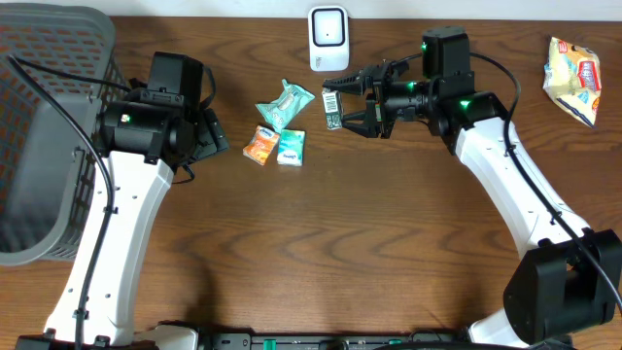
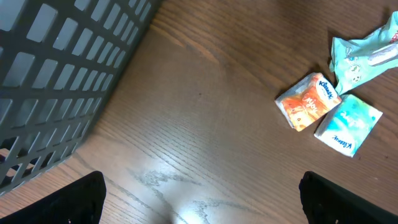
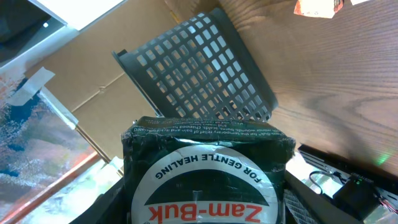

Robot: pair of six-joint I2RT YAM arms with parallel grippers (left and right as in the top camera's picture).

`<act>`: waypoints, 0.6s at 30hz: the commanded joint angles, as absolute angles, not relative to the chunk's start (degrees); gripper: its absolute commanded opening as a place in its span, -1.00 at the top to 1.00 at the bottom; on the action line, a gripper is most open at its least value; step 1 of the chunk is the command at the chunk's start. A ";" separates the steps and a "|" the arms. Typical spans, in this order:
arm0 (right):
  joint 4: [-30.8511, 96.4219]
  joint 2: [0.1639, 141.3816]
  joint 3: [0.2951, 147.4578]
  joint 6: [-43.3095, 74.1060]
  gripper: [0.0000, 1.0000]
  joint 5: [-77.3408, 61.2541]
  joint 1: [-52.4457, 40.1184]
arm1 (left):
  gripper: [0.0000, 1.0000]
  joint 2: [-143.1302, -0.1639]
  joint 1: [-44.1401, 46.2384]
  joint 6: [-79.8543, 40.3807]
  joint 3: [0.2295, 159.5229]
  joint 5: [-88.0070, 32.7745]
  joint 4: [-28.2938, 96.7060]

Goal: Scan the item barcode
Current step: 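Hold the Zam-Buk tin up toward the scanner with the right gripper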

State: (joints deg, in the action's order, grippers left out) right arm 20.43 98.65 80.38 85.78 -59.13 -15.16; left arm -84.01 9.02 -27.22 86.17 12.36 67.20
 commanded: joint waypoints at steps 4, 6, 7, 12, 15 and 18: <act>20.29 99.02 80.55 84.58 -0.06 -60.36 -14.87 | -0.96 -84.25 8.80 -27.75 86.11 13.13 67.44; 20.29 99.02 80.55 84.55 -0.06 -60.36 -14.87 | -0.96 -84.25 8.80 -27.75 86.11 13.13 67.44; 20.27 99.02 80.55 84.55 -0.07 -60.36 -14.87 | -0.95 -84.25 8.80 -27.75 86.11 13.13 67.44; 20.29 99.02 80.55 84.12 -0.06 -60.36 -14.87 | -0.96 -84.25 8.80 -27.75 86.11 13.15 67.44; 20.29 99.02 80.55 84.12 -0.06 -60.36 -14.87 | -0.96 -84.25 8.80 -27.75 86.11 13.13 67.44; 20.29 99.02 80.55 83.90 -0.07 -60.34 -14.87 | -0.95 -84.25 8.80 -27.75 86.11 13.15 67.44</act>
